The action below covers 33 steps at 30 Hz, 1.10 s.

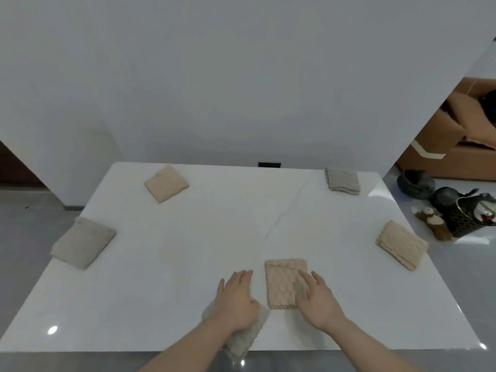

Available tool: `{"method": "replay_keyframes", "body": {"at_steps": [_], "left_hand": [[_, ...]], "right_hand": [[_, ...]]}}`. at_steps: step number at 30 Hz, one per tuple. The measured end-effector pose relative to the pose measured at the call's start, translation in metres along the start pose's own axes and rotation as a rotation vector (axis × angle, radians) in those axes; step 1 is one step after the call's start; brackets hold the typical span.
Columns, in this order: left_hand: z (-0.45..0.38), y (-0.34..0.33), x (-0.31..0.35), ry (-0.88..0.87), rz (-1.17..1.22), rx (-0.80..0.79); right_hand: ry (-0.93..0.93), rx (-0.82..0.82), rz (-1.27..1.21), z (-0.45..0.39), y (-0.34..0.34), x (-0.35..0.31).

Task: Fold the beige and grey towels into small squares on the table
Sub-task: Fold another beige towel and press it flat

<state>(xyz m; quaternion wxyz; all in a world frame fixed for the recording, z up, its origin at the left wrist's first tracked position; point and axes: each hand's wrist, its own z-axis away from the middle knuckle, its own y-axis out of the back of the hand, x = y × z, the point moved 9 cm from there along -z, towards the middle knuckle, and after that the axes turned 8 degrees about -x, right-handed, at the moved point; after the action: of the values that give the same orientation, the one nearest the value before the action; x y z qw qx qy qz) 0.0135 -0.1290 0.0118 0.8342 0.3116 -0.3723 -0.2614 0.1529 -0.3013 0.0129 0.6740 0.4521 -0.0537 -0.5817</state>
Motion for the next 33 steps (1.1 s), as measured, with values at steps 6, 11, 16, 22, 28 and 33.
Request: {"method": "replay_keyframes", "body": {"at_steps": [6, 11, 16, 22, 28, 33], "left_hand": [[0.003, 0.012, -0.004, 0.076, 0.124, -0.013], [-0.024, 0.013, 0.007, 0.180, 0.170, -0.030], [-0.039, 0.002, 0.006, 0.301, 0.255, -0.067], [-0.054, -0.006, -0.006, 0.361, 0.298, -0.119], [-0.074, -0.026, -0.007, 0.413, 0.488, -0.223], [-0.104, -0.066, -0.010, 0.428, 0.870, -0.219]], "right_hand": [[-0.043, -0.069, -0.105, 0.009, 0.009, 0.015], [-0.079, -0.110, -0.150, -0.026, 0.029, 0.037], [-0.099, -0.182, -0.159, -0.060, 0.037, 0.049], [-0.175, -0.260, -0.178, -0.086, 0.029, 0.051], [-0.239, -0.246, -0.280, -0.099, 0.012, 0.050], [-0.312, -0.194, -0.319, -0.104, 0.009, 0.046]]}}
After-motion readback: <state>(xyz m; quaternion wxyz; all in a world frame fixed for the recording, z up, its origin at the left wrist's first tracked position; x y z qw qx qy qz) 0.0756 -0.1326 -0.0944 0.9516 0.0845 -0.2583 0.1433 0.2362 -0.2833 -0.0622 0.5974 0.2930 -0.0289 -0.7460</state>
